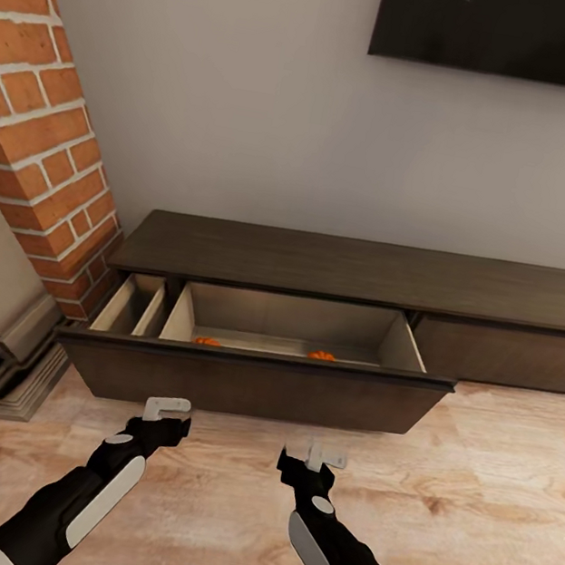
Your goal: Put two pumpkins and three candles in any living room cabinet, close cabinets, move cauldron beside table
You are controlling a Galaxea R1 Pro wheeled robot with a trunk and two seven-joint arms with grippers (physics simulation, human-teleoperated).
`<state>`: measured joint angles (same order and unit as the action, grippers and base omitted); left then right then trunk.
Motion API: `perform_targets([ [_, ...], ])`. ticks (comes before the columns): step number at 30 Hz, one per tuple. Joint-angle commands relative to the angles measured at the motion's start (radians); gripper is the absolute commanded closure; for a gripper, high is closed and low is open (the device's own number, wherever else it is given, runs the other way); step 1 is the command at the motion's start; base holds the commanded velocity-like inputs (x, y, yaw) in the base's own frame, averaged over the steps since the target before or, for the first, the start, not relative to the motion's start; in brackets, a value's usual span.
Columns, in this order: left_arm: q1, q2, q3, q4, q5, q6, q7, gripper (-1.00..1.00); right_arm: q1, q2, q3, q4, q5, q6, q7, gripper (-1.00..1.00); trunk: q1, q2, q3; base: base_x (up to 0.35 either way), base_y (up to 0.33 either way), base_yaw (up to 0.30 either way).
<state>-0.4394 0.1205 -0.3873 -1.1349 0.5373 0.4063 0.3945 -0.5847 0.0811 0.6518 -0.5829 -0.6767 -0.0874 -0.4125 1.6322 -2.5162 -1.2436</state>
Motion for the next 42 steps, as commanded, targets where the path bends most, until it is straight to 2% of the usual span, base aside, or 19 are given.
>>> perform_targets([
  [1,-0.001,0.001,-0.004,-0.002,0.01,0.001,0.011,-1.0,-0.001,-0.001,0.008,0.0,-0.01,-0.008,-0.006,-1.0,0.0,-0.001,-0.005,0.0,0.0,0.0],
  [7,-0.001,0.003,-0.004,-0.002,0.011,0.001,0.011,-1.0,-0.001,-0.001,0.008,0.001,-0.01,-0.013,-0.006,-1.0,0.003,-0.002,-0.028,0.0,0.0,0.0],
  [13,0.0,0.006,-0.004,-0.005,0.011,-0.016,0.01,-1.0,-0.001,-0.001,0.016,0.0,-0.009,-0.105,-0.006,-1.0,0.003,-0.002,-0.028,0.0,0.0,0.0],
  [18,0.012,0.008,-0.004,-0.022,0.01,-0.05,0.01,-1.0,-0.001,-0.002,0.079,0.001,-0.01,-0.188,-0.007,-1.0,0.003,-0.002,-0.028,0.0,0.0,0.0],
  [21,0.046,0.016,-0.004,-0.079,0.01,-0.056,0.011,-1.0,-0.001,-0.003,0.098,0.001,-0.011,-0.216,-0.008,-1.0,0.003,-0.002,-0.028,0.0,0.0,0.0],
  [26,0.07,0.027,-0.004,-0.117,0.009,-0.058,0.011,-1.0,-0.001,-0.002,0.104,0.002,-0.011,-0.226,-0.008,-1.0,0.003,-0.002,-0.028,0.003,0.0,0.0],
  [42,0.074,0.031,-0.004,-0.12,0.007,-0.058,0.015,-1.0,-0.001,-0.001,0.104,0.002,-0.012,-0.229,-0.008,-1.0,0.003,-0.002,-0.028,0.093,0.026,0.0],
])
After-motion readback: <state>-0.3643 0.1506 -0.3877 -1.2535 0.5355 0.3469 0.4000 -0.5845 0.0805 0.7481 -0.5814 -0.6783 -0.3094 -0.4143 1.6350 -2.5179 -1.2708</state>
